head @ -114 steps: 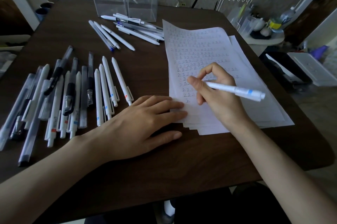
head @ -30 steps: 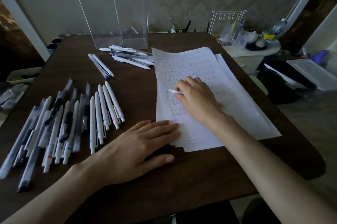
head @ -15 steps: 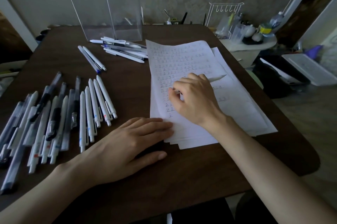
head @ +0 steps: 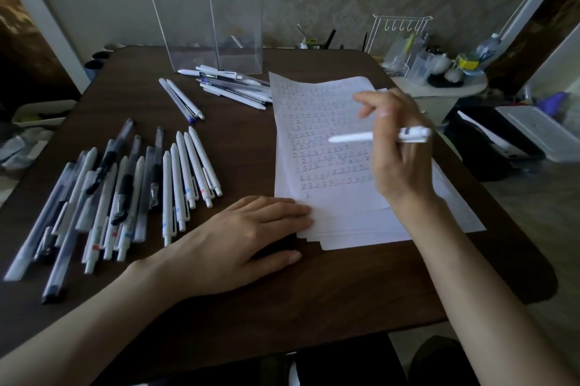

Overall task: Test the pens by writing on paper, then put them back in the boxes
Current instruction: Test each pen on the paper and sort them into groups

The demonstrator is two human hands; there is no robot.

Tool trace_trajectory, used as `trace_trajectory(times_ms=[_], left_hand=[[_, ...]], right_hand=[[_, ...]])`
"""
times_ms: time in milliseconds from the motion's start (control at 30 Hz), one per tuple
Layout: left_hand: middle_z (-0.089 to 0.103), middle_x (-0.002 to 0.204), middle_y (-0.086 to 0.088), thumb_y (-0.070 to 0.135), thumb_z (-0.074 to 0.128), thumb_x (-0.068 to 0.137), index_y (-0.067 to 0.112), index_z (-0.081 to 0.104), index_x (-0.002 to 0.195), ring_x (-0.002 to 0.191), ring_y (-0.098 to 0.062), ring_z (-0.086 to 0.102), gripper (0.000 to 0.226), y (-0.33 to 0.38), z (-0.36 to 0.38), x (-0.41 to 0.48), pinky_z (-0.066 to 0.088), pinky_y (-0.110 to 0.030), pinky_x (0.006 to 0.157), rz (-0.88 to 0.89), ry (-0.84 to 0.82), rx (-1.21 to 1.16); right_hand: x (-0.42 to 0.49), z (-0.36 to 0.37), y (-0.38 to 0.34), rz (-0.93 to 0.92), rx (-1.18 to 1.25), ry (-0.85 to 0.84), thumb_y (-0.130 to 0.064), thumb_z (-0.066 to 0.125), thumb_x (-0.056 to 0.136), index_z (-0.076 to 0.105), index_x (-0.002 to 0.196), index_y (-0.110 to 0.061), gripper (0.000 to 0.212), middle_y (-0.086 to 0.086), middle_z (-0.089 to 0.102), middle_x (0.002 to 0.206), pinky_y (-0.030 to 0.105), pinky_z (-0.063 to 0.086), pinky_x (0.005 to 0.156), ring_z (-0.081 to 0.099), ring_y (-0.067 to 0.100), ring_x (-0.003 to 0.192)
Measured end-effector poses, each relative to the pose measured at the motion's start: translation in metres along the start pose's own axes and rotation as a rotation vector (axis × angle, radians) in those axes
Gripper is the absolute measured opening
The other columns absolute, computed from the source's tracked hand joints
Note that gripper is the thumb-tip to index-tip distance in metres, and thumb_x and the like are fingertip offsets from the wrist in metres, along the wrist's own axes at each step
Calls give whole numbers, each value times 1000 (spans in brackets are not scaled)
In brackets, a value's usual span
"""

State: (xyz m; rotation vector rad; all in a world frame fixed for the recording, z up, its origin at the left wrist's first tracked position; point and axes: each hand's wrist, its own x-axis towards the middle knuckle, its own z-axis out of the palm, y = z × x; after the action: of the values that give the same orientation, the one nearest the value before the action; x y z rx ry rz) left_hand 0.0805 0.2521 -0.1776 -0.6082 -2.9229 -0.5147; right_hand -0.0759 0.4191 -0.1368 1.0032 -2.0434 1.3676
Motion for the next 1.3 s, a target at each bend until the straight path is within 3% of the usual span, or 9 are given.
trace_trajectory(times_ms=[100,233,333,467,567,700,900,1033,1300], left_hand=[[41,144,11,48,35,97,24,45,138,134,-1,31,49,0,0,0,27,-25,109,-2,0,6],[39,145,10,48,34,97,23,44,139,134,-2,30,50,1,1,0,25,-24,109,-5,-9,25],[33,149,9,48,31,98,24,42,140,136,-2,28,50,0,2,-1,24,-24,110,-1,-13,34],[31,150,11,51,29,97,26,38,142,137,-2,24,52,0,3,-1,28,-31,111,-12,-15,31],[29,151,13,53,27,97,26,29,146,138,-1,22,56,0,3,-1,30,-35,111,-20,-25,25],[25,153,12,57,23,97,26,24,148,140,-4,20,59,0,4,-2,29,-39,111,-14,-44,44],[24,153,10,56,21,97,25,26,147,140,-5,20,59,0,5,-3,29,-39,111,-17,-55,52],[26,153,9,56,22,97,24,28,147,140,-6,22,59,0,5,-2,28,-39,110,-17,-52,59],[24,153,12,57,20,97,26,25,148,140,-3,18,60,-1,5,-3,23,-36,112,-25,-63,52]], right_hand=[[-12,0,-3,344,237,-118,-58,42,89,70,93,-12,53,2,69,70,15,45,54,64,6,59],[-22,11,0,377,256,-310,-25,70,82,58,82,-11,18,2,63,68,23,50,53,61,9,60],[-27,16,3,503,340,-399,-12,66,85,56,83,-9,11,4,66,69,23,51,56,64,7,62],[-30,21,4,492,272,-390,-14,72,82,51,70,-6,24,9,61,63,27,48,56,58,17,57],[-31,22,6,512,239,-344,0,64,79,35,59,-12,37,-4,35,47,15,35,45,36,4,41],[-32,21,4,519,230,-346,4,59,75,31,56,-12,38,5,26,49,15,32,41,30,3,37],[-34,23,6,453,204,-391,-2,61,83,32,60,-3,36,6,33,46,28,43,46,51,21,43],[-33,25,4,428,149,-367,1,59,79,28,58,-12,39,0,26,50,40,42,47,29,11,45],[-33,23,2,449,186,-376,4,59,78,31,57,-9,37,1,23,53,9,36,46,38,10,48]])
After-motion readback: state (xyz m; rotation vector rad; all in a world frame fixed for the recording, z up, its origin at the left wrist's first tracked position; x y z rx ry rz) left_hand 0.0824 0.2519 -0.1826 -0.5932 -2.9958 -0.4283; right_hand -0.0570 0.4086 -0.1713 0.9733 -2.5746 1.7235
